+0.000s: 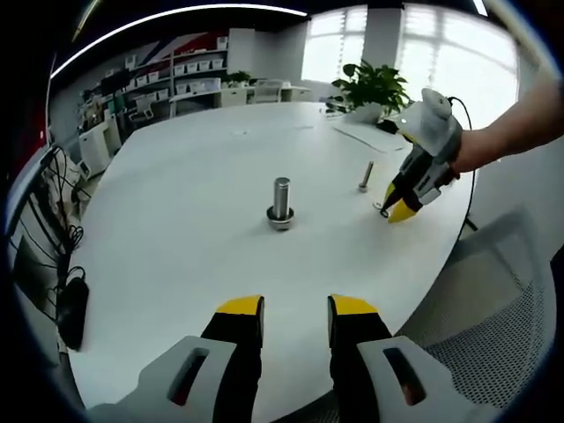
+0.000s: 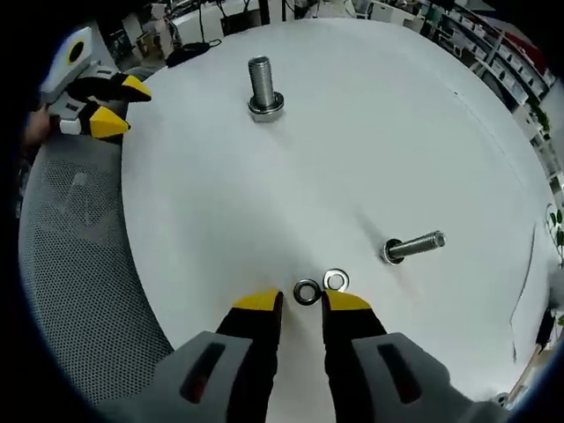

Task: Place the washer onto the threaded stud by aligning its center hole with the stud, sliding it down to the base, and recovering from edge contact or off-axis alignment until the washer reaches the visible bottom stop.

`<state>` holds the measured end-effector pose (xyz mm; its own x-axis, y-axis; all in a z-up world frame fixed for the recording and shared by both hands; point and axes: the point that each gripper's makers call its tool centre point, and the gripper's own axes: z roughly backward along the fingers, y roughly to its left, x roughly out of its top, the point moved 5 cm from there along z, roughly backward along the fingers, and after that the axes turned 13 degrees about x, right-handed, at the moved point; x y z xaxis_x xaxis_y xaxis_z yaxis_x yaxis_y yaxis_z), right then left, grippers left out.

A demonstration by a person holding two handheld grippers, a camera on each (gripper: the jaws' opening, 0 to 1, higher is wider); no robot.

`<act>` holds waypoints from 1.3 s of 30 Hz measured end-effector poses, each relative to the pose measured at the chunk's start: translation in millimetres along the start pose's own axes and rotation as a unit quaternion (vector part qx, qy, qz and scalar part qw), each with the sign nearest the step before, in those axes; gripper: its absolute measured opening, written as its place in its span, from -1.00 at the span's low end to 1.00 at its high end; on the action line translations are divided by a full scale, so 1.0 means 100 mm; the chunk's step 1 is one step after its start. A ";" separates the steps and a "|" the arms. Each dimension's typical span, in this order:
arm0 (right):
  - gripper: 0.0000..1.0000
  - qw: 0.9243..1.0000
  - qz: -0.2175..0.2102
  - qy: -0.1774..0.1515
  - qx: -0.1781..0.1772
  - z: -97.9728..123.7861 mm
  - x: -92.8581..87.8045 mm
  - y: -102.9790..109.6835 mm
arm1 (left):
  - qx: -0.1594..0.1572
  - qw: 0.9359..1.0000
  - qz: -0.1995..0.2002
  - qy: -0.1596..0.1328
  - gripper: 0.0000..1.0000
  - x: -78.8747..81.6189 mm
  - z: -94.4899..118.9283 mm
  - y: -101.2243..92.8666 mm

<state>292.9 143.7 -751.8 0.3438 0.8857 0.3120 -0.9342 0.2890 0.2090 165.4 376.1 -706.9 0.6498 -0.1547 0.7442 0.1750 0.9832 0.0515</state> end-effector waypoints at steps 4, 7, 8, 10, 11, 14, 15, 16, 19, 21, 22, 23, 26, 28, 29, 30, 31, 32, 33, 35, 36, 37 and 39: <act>-0.65 0.999 0.022 0.029 0.006 0.00 0.02 0.00 | 0.001 1.000 0.001 -0.002 -0.46 0.01 0.00 0.01; -0.65 0.997 0.041 0.062 0.008 -0.01 0.05 0.01 | 0.002 1.000 0.003 -0.001 -0.46 0.00 0.00 0.01; -0.65 0.996 0.059 0.071 0.009 -0.01 0.06 0.02 | 0.001 1.000 0.002 -0.001 -0.46 0.00 0.00 0.01; -0.65 0.994 0.066 0.082 0.010 -0.03 0.07 0.03 | 0.000 1.000 0.003 -0.001 -0.46 0.00 0.00 0.01; -0.65 0.994 0.064 0.089 0.012 -0.03 0.08 0.03 | 0.000 1.000 0.002 0.000 -0.46 0.00 0.00 0.01; -0.66 0.993 0.056 0.106 0.016 -0.03 0.11 0.01 | 0.000 1.000 0.000 0.002 -0.46 -0.01 -0.01 0.00; -0.67 0.992 0.058 0.111 0.017 -0.04 0.11 0.00 | 0.000 1.000 -0.001 0.002 -0.47 -0.01 -0.01 0.00; -0.69 0.991 0.061 0.116 0.016 -0.04 0.11 0.00 | -0.001 1.000 -0.002 0.004 -0.47 -0.01 -0.01 0.00; -0.69 0.989 0.060 0.132 0.017 -0.05 0.13 -0.01 | -0.001 1.000 -0.002 0.002 -0.47 0.00 -0.01 0.00; -0.69 0.988 0.064 0.141 0.017 -0.05 0.13 0.00 | -0.001 1.000 -0.002 0.004 -0.47 -0.01 -0.01 0.00; -0.69 0.986 0.076 0.149 0.015 -0.05 0.14 0.01 | -0.002 1.000 -0.002 0.006 -0.47 -0.01 -0.01 -0.01; -0.69 0.984 0.083 0.154 0.013 -0.05 0.14 0.02 | -0.002 1.000 -0.004 0.006 -0.47 -0.01 -0.01 -0.01; -0.68 0.981 0.101 0.164 0.006 -0.07 0.15 0.04 | -0.003 1.000 -0.007 0.006 -0.47 -0.01 -0.01 -0.01; -0.69 0.980 0.105 0.170 0.001 -0.08 0.16 0.05 | -0.003 1.000 -0.011 0.005 -0.47 -0.01 -0.01 -0.02; -0.69 0.979 0.105 0.173 -0.002 -0.08 0.16 0.05 | -0.002 1.000 -0.012 0.005 -0.47 -0.01 -0.01 -0.02; -0.70 0.979 0.107 0.176 -0.004 -0.09 0.17 0.06 | -0.001 1.000 -0.012 0.005 -0.47 -0.01 -0.01 -0.01; -0.70 0.978 0.110 0.178 -0.007 -0.09 0.17 0.07 | 0.000 1.000 -0.011 0.005 -0.47 -0.01 -0.01 -0.01; -0.70 0.977 0.113 0.180 -0.010 -0.09 0.17 0.07 | 0.001 1.000 -0.010 0.005 -0.47 -0.01 -0.01 -0.01; -0.70 0.977 0.113 0.179 -0.011 -0.08 0.16 0.07 | 0.002 1.000 -0.010 0.005 -0.47 -0.01 -0.01 0.00; -0.70 0.978 0.113 0.177 -0.015 -0.08 0.16 0.07 | 0.002 1.000 -0.008 0.004 -0.47 -0.01 -0.01 0.00; -0.70 0.978 0.113 0.174 -0.016 -0.07 0.16 0.07 | 0.002 1.000 -0.008 0.002 -0.47 0.00 0.00 0.00; -0.70 0.979 0.114 0.171 -0.018 -0.07 0.15 0.08 | 0.000 1.000 -0.008 0.000 -0.48 0.01 0.00 0.00; -0.70 0.980 0.124 0.154 -0.020 -0.06 0.13 0.09 | -0.005 1.000 -0.005 -0.003 -0.48 0.01 0.00 -0.02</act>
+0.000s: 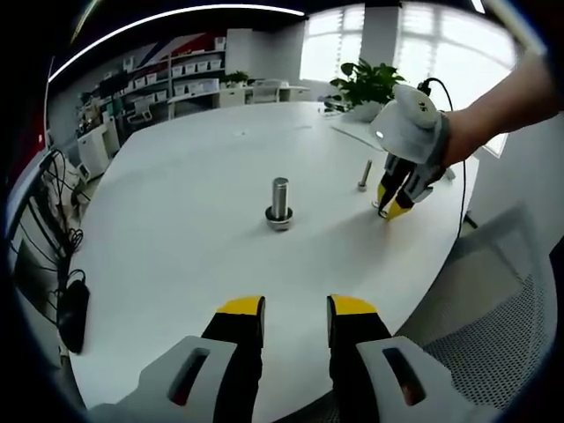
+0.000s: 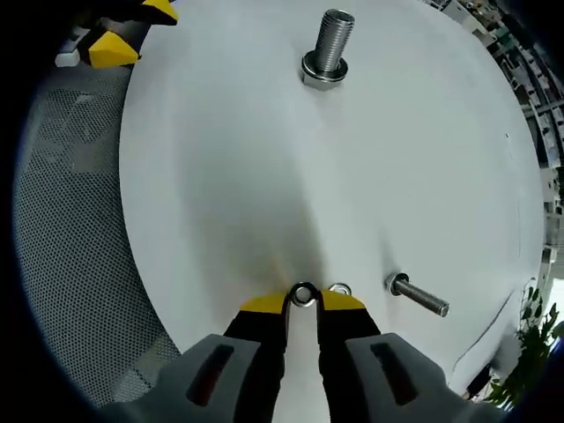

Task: Place the washer onto the threaded stud by aligning its center hole with the stud, sliding it down to the base, and recovering from edge contact or off-axis alignment until the washer reaches the visible bottom stop.

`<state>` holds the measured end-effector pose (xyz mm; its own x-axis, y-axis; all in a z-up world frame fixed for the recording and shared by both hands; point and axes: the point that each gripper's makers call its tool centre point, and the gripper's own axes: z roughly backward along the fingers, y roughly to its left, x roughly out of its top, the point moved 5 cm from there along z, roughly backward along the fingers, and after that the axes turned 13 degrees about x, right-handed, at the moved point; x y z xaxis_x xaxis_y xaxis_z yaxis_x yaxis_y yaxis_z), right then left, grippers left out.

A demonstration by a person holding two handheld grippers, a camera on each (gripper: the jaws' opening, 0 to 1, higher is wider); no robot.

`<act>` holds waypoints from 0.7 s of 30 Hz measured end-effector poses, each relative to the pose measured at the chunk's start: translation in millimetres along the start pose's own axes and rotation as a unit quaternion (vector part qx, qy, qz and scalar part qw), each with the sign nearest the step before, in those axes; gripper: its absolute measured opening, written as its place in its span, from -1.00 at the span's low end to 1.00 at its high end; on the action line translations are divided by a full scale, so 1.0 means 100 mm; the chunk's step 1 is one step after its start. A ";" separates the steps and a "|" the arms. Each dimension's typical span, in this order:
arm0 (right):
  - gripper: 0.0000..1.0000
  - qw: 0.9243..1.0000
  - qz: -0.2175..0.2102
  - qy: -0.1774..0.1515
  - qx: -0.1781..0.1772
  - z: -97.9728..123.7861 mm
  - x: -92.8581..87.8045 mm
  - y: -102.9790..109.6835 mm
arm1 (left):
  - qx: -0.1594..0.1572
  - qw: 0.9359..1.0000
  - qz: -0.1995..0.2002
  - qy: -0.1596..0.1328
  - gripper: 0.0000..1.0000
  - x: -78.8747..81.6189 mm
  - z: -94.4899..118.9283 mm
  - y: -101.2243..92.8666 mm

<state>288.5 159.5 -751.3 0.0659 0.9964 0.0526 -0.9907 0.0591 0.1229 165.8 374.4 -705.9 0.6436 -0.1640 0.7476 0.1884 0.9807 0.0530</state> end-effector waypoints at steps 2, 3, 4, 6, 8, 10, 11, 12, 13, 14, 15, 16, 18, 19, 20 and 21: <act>-0.70 1.000 0.009 -0.007 -0.004 0.00 -0.01 0.01 | 0.000 1.000 -0.001 -0.001 -0.48 0.00 0.00 0.00; -0.70 1.000 0.014 -0.009 -0.006 0.00 -0.01 0.01 | -0.001 1.000 0.001 -0.002 -0.48 0.01 0.00 0.00; -0.70 1.000 0.017 -0.011 -0.007 0.00 -0.01 0.01 | 0.000 1.000 0.002 -0.002 -0.48 0.01 0.00 0.00; -0.70 1.000 0.020 -0.018 -0.012 0.00 -0.02 0.02 | 0.002 1.000 0.004 -0.003 -0.48 0.01 0.01 0.01; -0.71 0.999 0.026 -0.024 -0.015 0.00 -0.03 0.02 | 0.003 1.000 0.004 -0.006 -0.48 0.02 0.01 0.01; -0.71 0.999 0.036 -0.031 -0.021 0.00 -0.04 0.02 | -0.004 1.000 0.010 -0.009 -0.47 0.03 0.01 0.00; -0.71 0.998 0.043 -0.032 -0.027 0.00 -0.04 0.03 | -0.007 1.000 0.012 -0.011 -0.47 0.04 0.02 0.00; -0.71 0.998 0.046 -0.032 -0.028 0.00 -0.03 0.03 | -0.009 1.000 0.012 -0.012 -0.47 0.04 0.02 -0.01; -0.71 0.998 0.049 -0.034 -0.031 0.00 -0.04 0.04 | -0.010 1.000 0.012 -0.013 -0.47 0.04 0.02 -0.01; -0.71 0.998 0.049 -0.036 -0.031 0.00 -0.04 0.03 | -0.010 1.000 0.011 -0.014 -0.47 0.04 0.02 -0.02; -0.71 0.998 0.044 -0.044 -0.030 0.01 -0.05 0.02 | -0.010 1.000 0.009 -0.013 -0.47 0.04 0.02 -0.02; -0.71 0.998 0.039 -0.050 -0.028 0.01 -0.05 0.02 | -0.010 1.000 0.008 -0.013 -0.47 0.04 0.02 -0.02; -0.71 0.997 0.028 -0.062 -0.022 0.01 -0.07 0.00 | -0.011 1.000 0.006 -0.012 -0.47 0.03 0.02 -0.02; -0.71 0.997 0.030 -0.064 -0.020 0.01 -0.08 0.00 | -0.011 1.000 0.005 -0.012 -0.47 0.03 0.02 -0.03; -0.72 0.997 0.030 -0.066 -0.020 0.02 -0.08 0.01 | -0.012 1.000 0.005 -0.013 -0.47 0.04 0.03 -0.03; -0.72 0.997 0.029 -0.068 -0.019 0.02 -0.08 0.01 | -0.013 1.000 0.006 -0.014 -0.47 0.04 0.03 -0.03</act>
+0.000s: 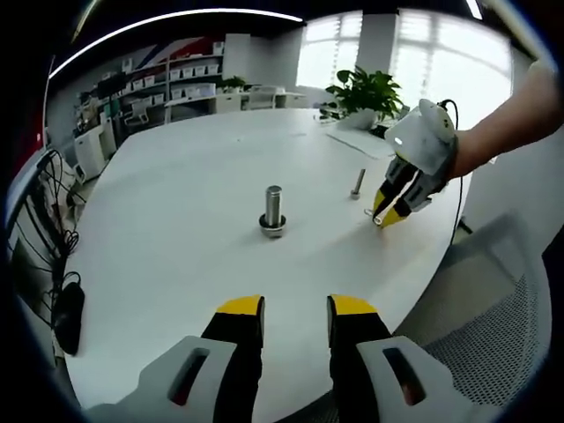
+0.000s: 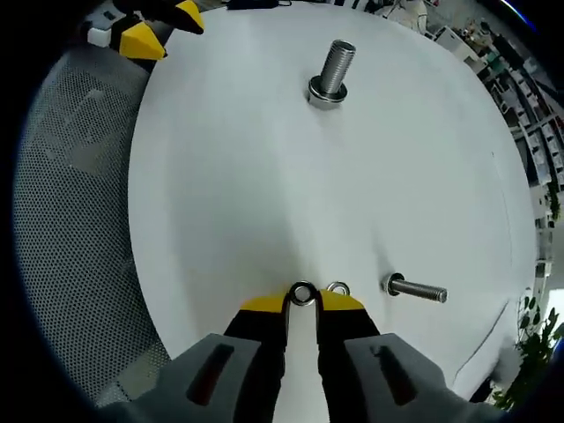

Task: Place the washer onto the threaded stud by aligning its center hole with the stud, sliding it down to the base, and recovering from edge contact or off-axis alignment until the washer reaches the visible bottom stop.

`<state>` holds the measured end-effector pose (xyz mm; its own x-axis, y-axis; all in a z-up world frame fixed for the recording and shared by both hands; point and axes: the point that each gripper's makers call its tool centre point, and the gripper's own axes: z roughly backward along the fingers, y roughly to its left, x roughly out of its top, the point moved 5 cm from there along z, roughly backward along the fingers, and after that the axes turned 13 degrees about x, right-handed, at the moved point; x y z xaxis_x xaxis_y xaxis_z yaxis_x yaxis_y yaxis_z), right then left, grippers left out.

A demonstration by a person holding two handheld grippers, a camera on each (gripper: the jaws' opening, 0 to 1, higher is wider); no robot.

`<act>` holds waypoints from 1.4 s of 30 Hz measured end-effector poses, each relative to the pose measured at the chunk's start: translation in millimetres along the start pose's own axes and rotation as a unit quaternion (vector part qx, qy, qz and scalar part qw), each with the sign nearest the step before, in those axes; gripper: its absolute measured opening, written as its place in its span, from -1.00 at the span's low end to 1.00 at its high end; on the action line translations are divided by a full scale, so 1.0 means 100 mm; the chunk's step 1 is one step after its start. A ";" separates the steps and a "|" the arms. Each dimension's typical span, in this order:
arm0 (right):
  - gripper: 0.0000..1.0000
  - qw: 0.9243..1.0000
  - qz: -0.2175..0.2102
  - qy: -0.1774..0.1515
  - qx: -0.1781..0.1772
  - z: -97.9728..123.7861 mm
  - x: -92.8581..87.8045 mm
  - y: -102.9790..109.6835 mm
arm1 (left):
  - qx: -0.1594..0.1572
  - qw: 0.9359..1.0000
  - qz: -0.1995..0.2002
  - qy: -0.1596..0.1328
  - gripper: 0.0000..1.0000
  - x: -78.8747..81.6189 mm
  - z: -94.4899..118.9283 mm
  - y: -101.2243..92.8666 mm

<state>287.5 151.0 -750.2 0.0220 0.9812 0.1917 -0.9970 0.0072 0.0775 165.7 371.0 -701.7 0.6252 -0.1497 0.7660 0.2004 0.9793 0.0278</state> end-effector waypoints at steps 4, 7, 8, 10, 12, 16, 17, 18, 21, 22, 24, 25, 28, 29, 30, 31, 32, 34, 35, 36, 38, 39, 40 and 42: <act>-0.72 1.000 -0.014 -0.009 0.006 0.01 -0.02 0.02 | 0.001 1.000 0.001 0.001 -0.47 0.00 0.00 0.00; -0.72 1.000 -0.020 -0.015 0.012 0.02 -0.05 0.04 | 0.003 1.000 0.005 0.002 -0.47 0.00 0.00 0.02; -0.72 1.000 -0.021 -0.017 0.012 0.02 -0.06 0.04 | 0.003 1.000 0.005 0.001 -0.47 0.00 0.00 0.01; -0.72 0.999 -0.033 -0.025 0.015 0.04 -0.09 0.04 | 0.006 1.000 0.005 0.004 -0.47 0.00 -0.01 0.02; -0.72 0.998 -0.052 -0.032 0.019 0.06 -0.13 0.02 | 0.008 1.000 0.007 0.009 -0.47 -0.02 -0.02 0.04; -0.72 0.997 -0.056 -0.040 0.019 0.10 -0.17 -0.02 | 0.008 1.000 0.013 0.009 -0.47 -0.01 -0.02 0.04; -0.72 0.997 -0.060 -0.044 0.020 0.12 -0.17 -0.02 | 0.007 1.000 0.013 0.007 -0.46 -0.01 -0.02 0.04; -0.72 0.996 -0.067 -0.050 0.022 0.14 -0.17 -0.04 | 0.006 1.000 0.014 0.006 -0.46 -0.01 -0.01 0.04; -0.72 0.995 -0.078 -0.059 0.023 0.19 -0.19 -0.08 | 0.010 1.000 0.013 0.005 -0.47 -0.01 -0.02 0.05; -0.72 0.995 -0.080 -0.062 0.023 0.22 -0.20 -0.09 | 0.010 1.000 0.013 0.005 -0.47 0.00 -0.01 0.05; -0.72 0.995 -0.079 -0.065 0.022 0.25 -0.21 -0.10 | 0.010 1.000 0.014 0.006 -0.47 -0.01 -0.02 0.05; -0.72 0.994 -0.079 -0.066 0.020 0.27 -0.22 -0.12 | 0.011 1.000 0.015 0.007 -0.47 -0.01 -0.02 0.05; -0.72 0.993 -0.087 -0.076 0.019 0.34 -0.25 -0.17 | 0.013 1.000 0.017 0.007 -0.47 -0.01 -0.02 0.06; -0.72 0.993 -0.088 -0.078 0.017 0.36 -0.25 -0.18 | 0.014 1.000 0.017 0.007 -0.47 -0.01 -0.02 0.06; -0.72 0.993 -0.088 -0.081 0.015 0.38 -0.26 -0.20 | 0.015 1.000 0.016 0.006 -0.47 -0.01 -0.02 0.07; -0.72 0.992 -0.089 -0.083 0.014 0.40 -0.26 -0.22 | 0.015 1.000 0.018 0.006 -0.46 0.00 -0.02 0.07; -0.72 0.992 -0.092 -0.088 0.013 0.43 -0.26 -0.23 | 0.016 1.000 0.018 0.005 -0.46 0.00 -0.02 0.08; -0.72 0.991 -0.092 -0.095 0.011 0.48 -0.24 -0.25 | 0.016 1.000 0.016 0.007 -0.46 -0.01 -0.02 0.07; -0.72 0.991 -0.091 -0.098 0.009 0.50 -0.24 -0.26 | 0.016 1.000 0.015 0.008 -0.46 -0.01 -0.02 0.07; -0.72 0.991 -0.092 -0.101 0.009 0.52 -0.23 -0.28 | 0.016 1.000 0.013 0.009 -0.46 -0.01 -0.02 0.06; -0.72 0.990 -0.094 -0.107 0.008 0.55 -0.22 -0.31 | 0.016 1.000 0.011 0.012 -0.46 -0.02 -0.02 0.06; -0.72 0.990 -0.095 -0.109 0.006 0.56 -0.22 -0.32 | 0.016 1.000 0.011 0.013 -0.46 -0.02 -0.02 0.06; -0.72 0.989 -0.095 -0.110 0.005 0.57 -0.21 -0.34 | 0.018 1.000 0.009 0.012 -0.46 -0.02 -0.02 0.06; -0.72 0.988 -0.098 -0.116 0.004 0.61 -0.20 -0.37 | 0.019 1.000 0.010 0.010 -0.46 -0.01 -0.02 0.06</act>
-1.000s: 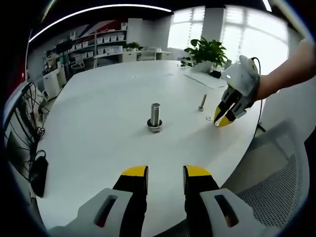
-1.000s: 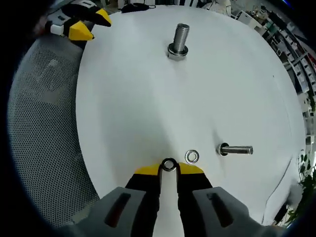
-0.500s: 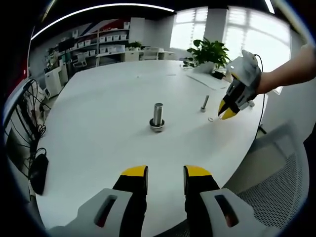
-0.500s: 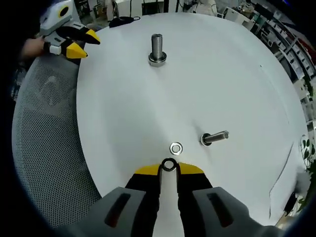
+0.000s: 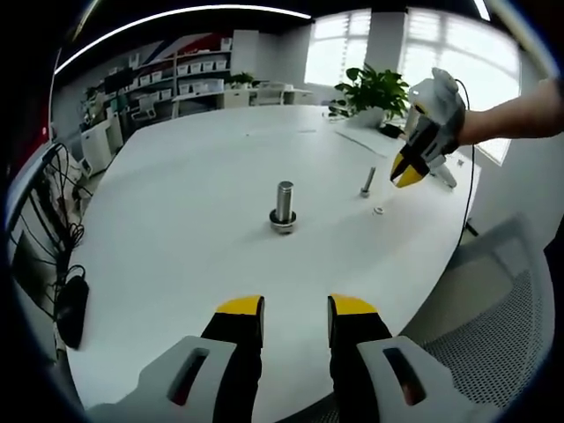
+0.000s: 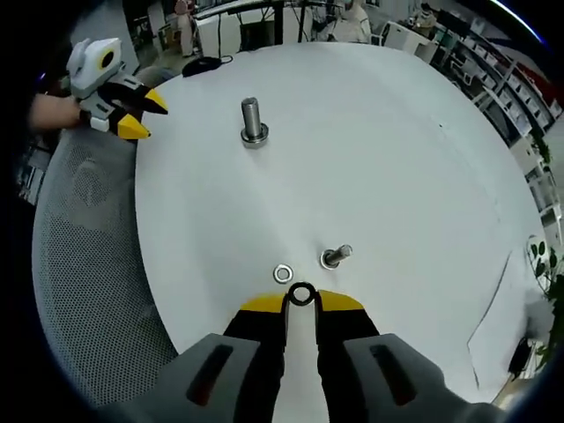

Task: Place the washer onto the threaded stud by aligning its center hole with the stud, sliding it down to the base, and recovering from edge contact or off-axis alignment until the washer reaches the visible bottom stop.

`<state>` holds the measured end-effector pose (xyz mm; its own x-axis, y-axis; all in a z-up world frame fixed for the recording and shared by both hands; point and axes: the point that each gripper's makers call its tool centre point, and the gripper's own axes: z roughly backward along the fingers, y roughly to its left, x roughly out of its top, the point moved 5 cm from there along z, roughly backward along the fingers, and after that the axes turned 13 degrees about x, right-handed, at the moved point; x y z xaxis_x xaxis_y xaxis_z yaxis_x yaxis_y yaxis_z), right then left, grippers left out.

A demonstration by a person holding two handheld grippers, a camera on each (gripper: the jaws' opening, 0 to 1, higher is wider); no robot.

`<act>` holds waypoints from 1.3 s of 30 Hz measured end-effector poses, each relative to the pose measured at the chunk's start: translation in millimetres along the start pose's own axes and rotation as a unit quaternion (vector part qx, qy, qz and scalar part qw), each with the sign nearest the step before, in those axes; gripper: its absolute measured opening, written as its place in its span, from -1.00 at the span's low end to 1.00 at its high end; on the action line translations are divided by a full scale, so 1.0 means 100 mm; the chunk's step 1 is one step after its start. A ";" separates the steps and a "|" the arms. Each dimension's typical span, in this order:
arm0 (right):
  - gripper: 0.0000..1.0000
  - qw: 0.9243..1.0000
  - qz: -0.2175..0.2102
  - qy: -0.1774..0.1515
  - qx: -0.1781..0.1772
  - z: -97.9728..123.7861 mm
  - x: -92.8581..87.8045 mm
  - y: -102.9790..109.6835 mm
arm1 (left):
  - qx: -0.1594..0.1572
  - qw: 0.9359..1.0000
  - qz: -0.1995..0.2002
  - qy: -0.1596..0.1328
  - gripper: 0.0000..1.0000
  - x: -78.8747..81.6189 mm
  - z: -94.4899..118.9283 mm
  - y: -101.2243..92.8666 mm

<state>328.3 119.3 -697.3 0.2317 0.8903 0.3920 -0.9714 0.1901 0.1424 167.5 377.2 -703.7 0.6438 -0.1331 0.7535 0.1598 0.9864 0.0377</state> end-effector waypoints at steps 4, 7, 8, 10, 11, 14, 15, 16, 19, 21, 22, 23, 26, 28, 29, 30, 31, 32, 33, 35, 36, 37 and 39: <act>-0.72 1.000 -0.006 -0.012 -0.003 0.07 0.05 -0.05 | 0.002 1.000 0.000 0.000 -0.47 -0.01 0.00 0.01; -0.72 1.000 -0.006 -0.016 -0.004 0.11 0.07 -0.07 | 0.004 1.000 -0.002 0.001 -0.47 -0.01 -0.01 0.01; -0.72 1.000 -0.006 -0.020 -0.004 0.13 0.09 -0.09 | 0.003 1.000 -0.002 0.002 -0.47 -0.01 0.00 0.01; -0.72 0.999 -0.012 -0.030 -0.002 0.16 0.12 -0.12 | 0.004 1.000 -0.005 0.003 -0.47 -0.01 0.00 0.01; -0.72 0.999 -0.013 -0.032 -0.002 0.17 0.13 -0.13 | 0.004 1.000 -0.005 0.002 -0.47 -0.01 0.00 0.00; -0.72 0.999 -0.014 -0.036 -0.003 0.19 0.15 -0.16 | 0.004 1.000 -0.007 0.006 -0.47 -0.02 -0.01 0.00; -0.72 0.999 -0.013 -0.037 -0.002 0.19 0.15 -0.16 | 0.004 1.000 -0.007 0.007 -0.47 -0.02 -0.01 0.00; -0.72 0.999 -0.009 -0.036 -0.003 0.18 0.16 -0.17 | 0.004 1.000 -0.007 0.007 -0.47 -0.02 -0.01 0.01; -0.72 0.999 -0.005 -0.032 -0.003 0.17 0.18 -0.21 | 0.003 1.000 -0.005 0.009 -0.47 -0.03 -0.02 0.01; -0.72 0.999 -0.004 -0.032 -0.002 0.15 0.20 -0.22 | 0.004 1.000 -0.005 0.008 -0.47 -0.03 -0.01 0.01; -0.72 0.999 -0.003 -0.032 -0.001 0.14 0.21 -0.23 | 0.004 1.000 -0.004 0.008 -0.47 -0.02 -0.01 0.01; -0.72 0.999 -0.003 -0.032 -0.001 0.13 0.21 -0.24 | 0.004 1.000 -0.004 0.009 -0.47 -0.02 -0.01 0.01; -0.72 1.000 -0.001 -0.029 0.003 0.10 0.23 -0.25 | 0.004 1.000 -0.004 0.011 -0.47 -0.03 -0.02 0.01; -0.72 1.000 -0.001 -0.027 0.004 0.07 0.24 -0.27 | 0.004 1.000 -0.004 0.011 -0.47 -0.03 -0.02 0.01; -0.72 1.000 -0.002 -0.027 0.005 0.07 0.24 -0.27 | 0.004 1.000 -0.004 0.012 -0.47 -0.04 -0.02 0.02; -0.72 1.000 -0.003 -0.026 0.005 0.06 0.24 -0.28 | 0.004 1.000 -0.004 0.013 -0.47 -0.04 -0.02 0.01; -0.72 1.000 -0.002 -0.026 0.005 0.06 0.24 -0.28 | 0.004 1.000 -0.004 0.014 -0.47 -0.04 -0.02 0.01; -0.72 1.000 -0.002 -0.025 0.006 0.05 0.25 -0.28 | 0.003 1.000 -0.004 0.014 -0.47 -0.04 -0.02 0.01; -0.72 1.000 -0.001 -0.023 0.007 0.04 0.25 -0.28 | 0.003 1.000 -0.003 0.014 -0.47 -0.04 -0.02 0.01; -0.72 1.000 0.003 -0.021 0.007 0.01 0.24 -0.30 | 0.002 1.000 -0.005 0.019 -0.47 -0.06 -0.02 0.01; -0.72 1.000 0.004 -0.021 0.006 0.01 0.24 -0.30 | 0.000 1.000 -0.004 0.019 -0.47 -0.06 -0.03 0.00; -0.72 1.000 0.004 -0.020 0.005 0.01 0.25 -0.31 | -0.001 1.000 -0.005 0.018 -0.47 -0.05 -0.03 -0.01; -0.72 1.000 -0.003 -0.022 0.007 0.00 0.25 -0.32 | -0.004 1.000 -0.010 0.020 -0.47 -0.06 -0.03 -0.02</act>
<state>365.7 135.6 -691.6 0.2401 0.8698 0.4311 -0.9692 0.1897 0.1570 165.6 375.7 -709.9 0.6695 -0.1575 0.7259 0.1798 0.9826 0.0473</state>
